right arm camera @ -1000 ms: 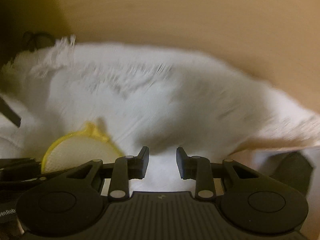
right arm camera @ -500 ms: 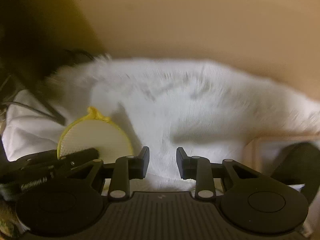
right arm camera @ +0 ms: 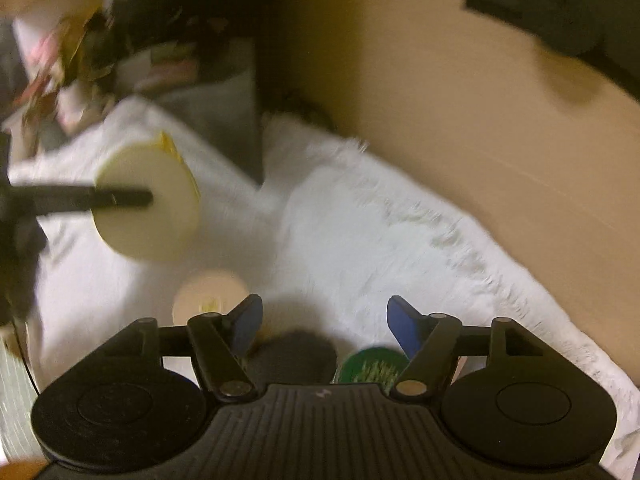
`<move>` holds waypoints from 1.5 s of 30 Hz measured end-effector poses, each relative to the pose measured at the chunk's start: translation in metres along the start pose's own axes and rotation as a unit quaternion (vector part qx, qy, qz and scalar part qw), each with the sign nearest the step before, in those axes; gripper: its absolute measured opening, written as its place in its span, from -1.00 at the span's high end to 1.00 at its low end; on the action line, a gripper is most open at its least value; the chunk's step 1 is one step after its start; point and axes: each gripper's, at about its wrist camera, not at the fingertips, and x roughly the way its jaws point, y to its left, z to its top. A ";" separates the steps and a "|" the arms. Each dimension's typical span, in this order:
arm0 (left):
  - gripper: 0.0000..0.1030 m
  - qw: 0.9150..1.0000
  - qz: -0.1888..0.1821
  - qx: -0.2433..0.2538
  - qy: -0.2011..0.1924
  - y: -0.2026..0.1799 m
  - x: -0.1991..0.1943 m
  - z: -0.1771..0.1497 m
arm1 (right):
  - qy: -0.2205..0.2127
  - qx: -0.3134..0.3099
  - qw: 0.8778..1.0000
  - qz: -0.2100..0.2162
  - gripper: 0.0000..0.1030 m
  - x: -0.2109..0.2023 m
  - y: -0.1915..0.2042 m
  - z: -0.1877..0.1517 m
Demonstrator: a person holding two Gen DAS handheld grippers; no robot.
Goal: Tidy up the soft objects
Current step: 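Grasp the black plush toy with the right tool while the left tool holds the sponge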
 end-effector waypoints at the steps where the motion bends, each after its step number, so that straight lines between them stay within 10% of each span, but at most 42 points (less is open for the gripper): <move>1: 0.67 1.000 0.009 -0.005 0.003 0.000 -0.003 -0.008 | 0.011 -0.012 1.000 0.001 -0.35 0.006 0.004 -0.006; 12: 0.67 0.996 0.036 -0.060 0.049 0.019 -0.008 -0.064 | 0.072 -0.236 0.969 -0.024 -0.43 0.077 0.064 -0.053; 17: 0.67 0.995 0.039 -0.079 0.052 0.029 -0.013 -0.072 | 0.094 -0.227 0.969 0.008 -0.86 0.108 0.064 -0.049; 23: 0.67 0.994 0.043 -0.085 0.061 0.026 -0.006 -0.075 | 0.110 -0.224 0.968 0.016 -0.69 0.118 0.072 -0.057; 45: 0.67 0.998 -0.056 0.031 0.006 -0.119 -0.006 0.006 | -0.092 -0.026 0.995 0.005 -0.66 -0.091 -0.024 -0.028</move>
